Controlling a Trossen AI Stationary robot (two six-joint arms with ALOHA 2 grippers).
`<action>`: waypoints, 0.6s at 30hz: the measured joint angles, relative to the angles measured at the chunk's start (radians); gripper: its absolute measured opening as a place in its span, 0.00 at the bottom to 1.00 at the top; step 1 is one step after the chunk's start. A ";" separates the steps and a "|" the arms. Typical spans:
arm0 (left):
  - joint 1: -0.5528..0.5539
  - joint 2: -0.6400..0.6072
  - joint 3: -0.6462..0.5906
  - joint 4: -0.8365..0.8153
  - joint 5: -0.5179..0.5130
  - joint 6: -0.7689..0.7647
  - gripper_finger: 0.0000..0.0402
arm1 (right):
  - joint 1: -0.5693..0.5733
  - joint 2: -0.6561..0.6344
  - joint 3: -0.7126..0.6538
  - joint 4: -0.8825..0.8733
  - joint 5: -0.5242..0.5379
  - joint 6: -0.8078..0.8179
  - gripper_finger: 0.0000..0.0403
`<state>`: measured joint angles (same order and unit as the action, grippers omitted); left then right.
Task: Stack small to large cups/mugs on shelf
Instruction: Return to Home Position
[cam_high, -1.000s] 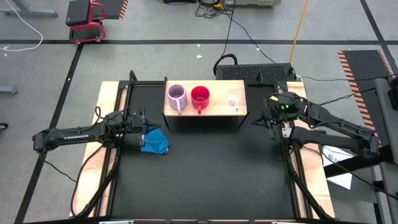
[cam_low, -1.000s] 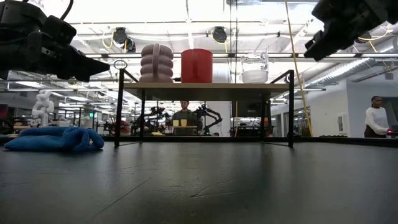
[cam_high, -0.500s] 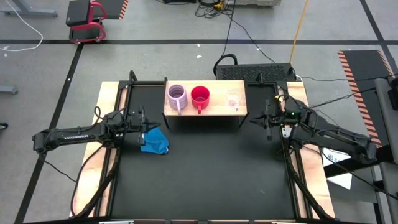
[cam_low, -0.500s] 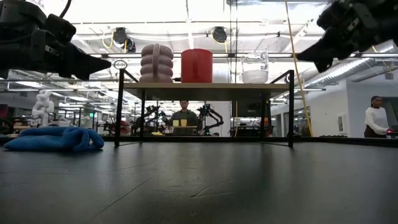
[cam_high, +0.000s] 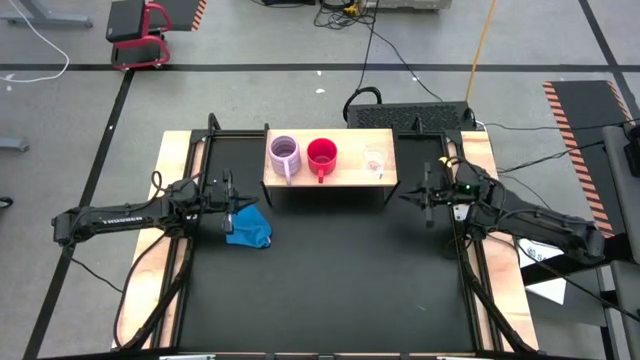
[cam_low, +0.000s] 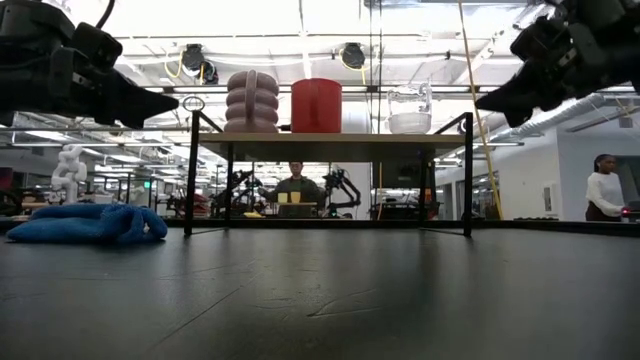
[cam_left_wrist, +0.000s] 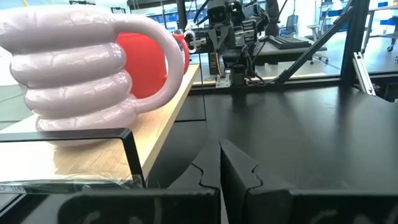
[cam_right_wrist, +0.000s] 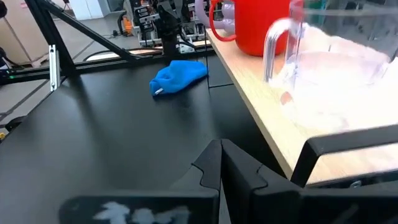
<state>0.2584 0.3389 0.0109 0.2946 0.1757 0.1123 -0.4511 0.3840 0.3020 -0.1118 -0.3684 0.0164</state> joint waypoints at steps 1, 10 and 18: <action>0.000 0.000 0.000 -0.002 0.000 0.000 0.00 | 0.000 0.000 -0.016 0.016 0.000 -0.001 0.00; 0.000 0.000 0.000 -0.002 0.007 -0.003 0.00 | 0.001 0.000 -0.106 0.093 -0.029 -0.001 0.00; -0.014 0.000 0.000 -0.002 0.011 -0.014 0.00 | 0.089 -0.002 -0.107 0.095 -0.076 -0.028 0.00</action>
<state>0.2449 0.3386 0.0109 0.2927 0.1867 0.0982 -0.3621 0.3820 0.1951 -0.0171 -0.4448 -0.0112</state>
